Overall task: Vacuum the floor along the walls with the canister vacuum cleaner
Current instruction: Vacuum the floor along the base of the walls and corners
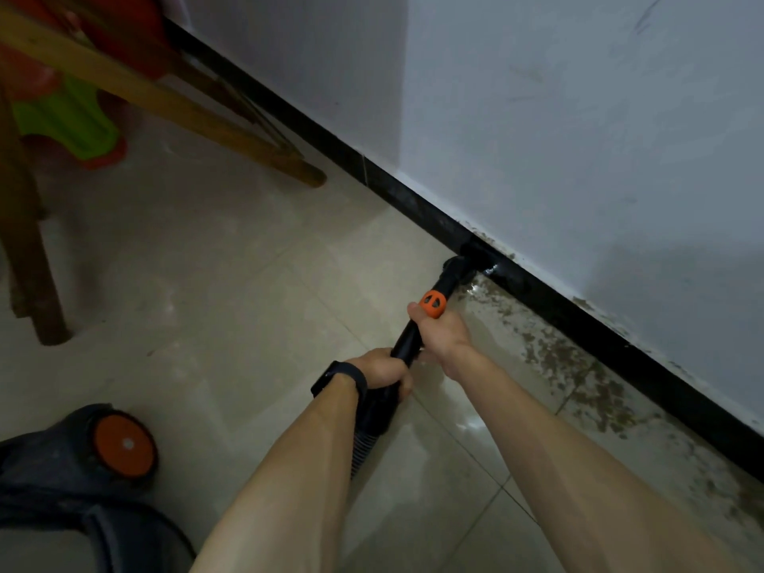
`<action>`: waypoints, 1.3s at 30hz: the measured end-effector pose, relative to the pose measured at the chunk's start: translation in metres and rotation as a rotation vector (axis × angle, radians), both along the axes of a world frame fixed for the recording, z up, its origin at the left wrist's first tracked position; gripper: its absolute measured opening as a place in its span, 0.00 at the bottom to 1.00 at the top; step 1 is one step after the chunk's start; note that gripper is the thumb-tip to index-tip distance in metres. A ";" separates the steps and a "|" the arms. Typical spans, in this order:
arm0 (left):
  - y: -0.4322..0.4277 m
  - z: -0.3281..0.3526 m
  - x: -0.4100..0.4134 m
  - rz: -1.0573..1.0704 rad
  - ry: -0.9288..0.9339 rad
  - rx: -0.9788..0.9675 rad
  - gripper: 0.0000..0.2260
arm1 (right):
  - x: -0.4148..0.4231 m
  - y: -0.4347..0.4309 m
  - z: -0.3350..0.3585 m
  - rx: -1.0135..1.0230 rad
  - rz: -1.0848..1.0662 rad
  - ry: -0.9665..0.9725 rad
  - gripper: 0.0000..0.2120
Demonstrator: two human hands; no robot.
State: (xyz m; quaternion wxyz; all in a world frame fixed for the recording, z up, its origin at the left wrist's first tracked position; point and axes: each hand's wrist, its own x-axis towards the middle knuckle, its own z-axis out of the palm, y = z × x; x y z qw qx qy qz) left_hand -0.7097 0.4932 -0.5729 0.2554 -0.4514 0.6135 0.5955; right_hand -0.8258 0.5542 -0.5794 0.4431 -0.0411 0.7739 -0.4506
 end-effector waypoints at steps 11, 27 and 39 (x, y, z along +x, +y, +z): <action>0.005 0.010 0.002 -0.117 -0.037 -0.031 0.25 | 0.005 0.017 -0.006 -0.064 -0.133 -0.064 0.12; -0.020 0.008 0.064 0.057 -0.030 -0.283 0.05 | 0.043 -0.035 -0.008 -0.243 -0.130 -0.412 0.16; -0.002 0.012 0.042 -0.062 -0.095 -0.141 0.05 | 0.038 -0.005 -0.014 -0.171 -0.245 -0.308 0.17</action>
